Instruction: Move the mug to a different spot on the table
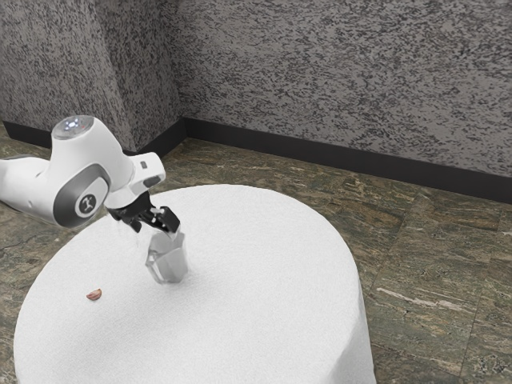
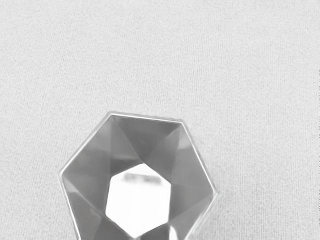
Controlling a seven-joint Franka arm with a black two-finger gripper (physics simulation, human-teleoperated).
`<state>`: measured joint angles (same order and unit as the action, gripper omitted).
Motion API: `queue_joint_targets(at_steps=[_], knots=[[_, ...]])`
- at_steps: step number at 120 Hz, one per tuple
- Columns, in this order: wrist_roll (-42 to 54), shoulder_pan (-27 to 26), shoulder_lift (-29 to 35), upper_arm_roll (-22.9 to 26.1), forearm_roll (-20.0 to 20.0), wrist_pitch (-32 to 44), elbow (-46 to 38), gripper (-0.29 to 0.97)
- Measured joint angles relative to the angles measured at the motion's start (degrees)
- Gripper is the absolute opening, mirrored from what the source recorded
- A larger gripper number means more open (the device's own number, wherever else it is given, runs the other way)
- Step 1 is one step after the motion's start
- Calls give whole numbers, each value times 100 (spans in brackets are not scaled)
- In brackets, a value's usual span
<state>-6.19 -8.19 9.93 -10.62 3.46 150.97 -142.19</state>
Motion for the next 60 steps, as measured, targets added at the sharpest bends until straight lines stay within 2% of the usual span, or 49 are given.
queue_joint_targets(at_steps=[18, 41, 60], knots=[[-112, 52, -25, -1, 1, -566, 643, 68], [-203, 24, -352, 80, -27, -2038, 2382, 68], [-142, -3, -566, 83, -105, -2997, 3148, 68]])
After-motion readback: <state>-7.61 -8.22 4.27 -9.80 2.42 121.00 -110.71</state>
